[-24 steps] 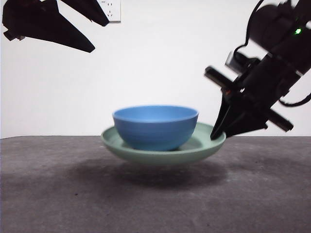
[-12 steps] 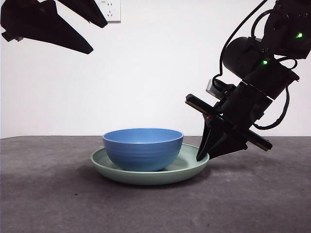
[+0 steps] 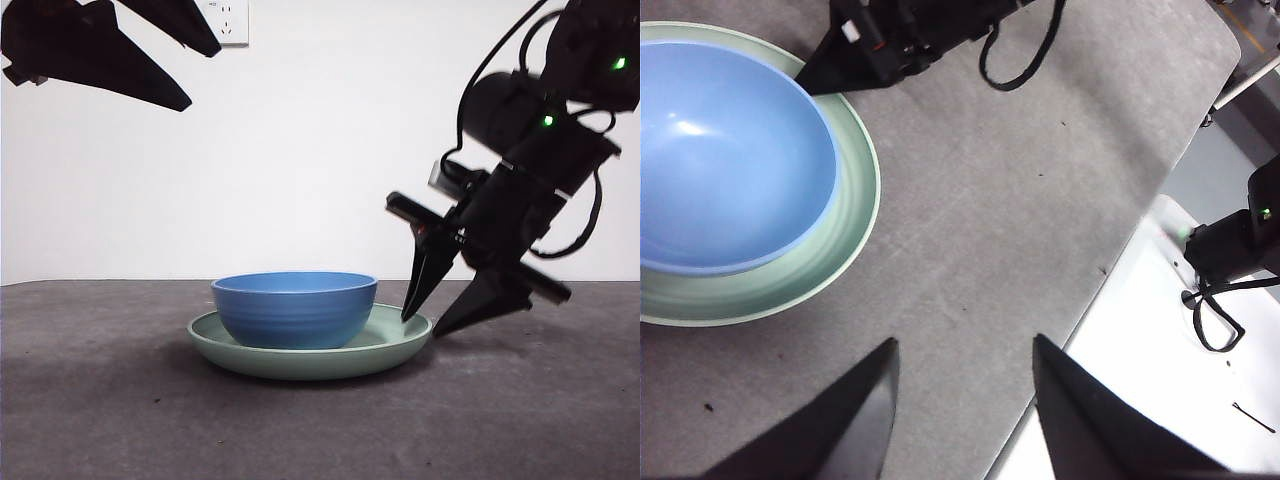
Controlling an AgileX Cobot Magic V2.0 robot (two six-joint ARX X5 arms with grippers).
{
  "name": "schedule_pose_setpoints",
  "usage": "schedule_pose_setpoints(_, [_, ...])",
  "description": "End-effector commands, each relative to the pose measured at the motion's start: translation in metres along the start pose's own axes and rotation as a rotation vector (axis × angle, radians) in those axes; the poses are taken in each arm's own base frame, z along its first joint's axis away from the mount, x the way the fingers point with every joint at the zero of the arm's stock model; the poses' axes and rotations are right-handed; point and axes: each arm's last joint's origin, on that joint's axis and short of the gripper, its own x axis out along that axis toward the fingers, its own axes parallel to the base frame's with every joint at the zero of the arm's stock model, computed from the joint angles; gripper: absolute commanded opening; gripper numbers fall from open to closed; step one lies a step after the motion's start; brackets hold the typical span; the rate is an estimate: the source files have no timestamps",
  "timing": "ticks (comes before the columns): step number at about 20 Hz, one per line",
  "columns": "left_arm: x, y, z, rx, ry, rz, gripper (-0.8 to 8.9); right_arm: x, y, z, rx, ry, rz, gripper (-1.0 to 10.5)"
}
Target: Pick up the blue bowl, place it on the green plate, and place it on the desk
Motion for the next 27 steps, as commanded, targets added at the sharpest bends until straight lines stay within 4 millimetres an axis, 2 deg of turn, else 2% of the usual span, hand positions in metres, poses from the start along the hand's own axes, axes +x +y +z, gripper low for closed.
schedule_pose_setpoints(1, [0.001,-0.001,0.002,0.026,-0.003,-0.006,2.18,-0.019,0.012,0.008,-0.059,-0.065,-0.005,1.7])
schedule_pose_setpoints(6, [0.001,-0.001,0.002,0.025,-0.002,-0.006,2.18,-0.086,0.037,0.003,-0.227,-0.149,0.007,1.8])
schedule_pose_setpoints(9, [0.001,-0.001,0.002,0.026,-0.003,-0.006,2.18,-0.131,0.050,-0.011,-0.328,-0.173,0.052,1.7])
schedule_pose_setpoints(13, [0.001,-0.001,0.002,0.029,-0.003,-0.006,2.18,-0.178,0.059,-0.036,-0.405,-0.177,0.120,1.7])
schedule_pose_setpoints(19, [0.001,-0.001,0.002,0.029,-0.002,-0.006,2.18,-0.202,0.060,-0.063,-0.460,-0.109,0.121,1.7])
schedule_pose_setpoints(27, [0.001,-0.001,0.002,0.028,-0.002,-0.006,2.18,-0.204,0.056,-0.087,-0.493,-0.046,0.136,1.7])
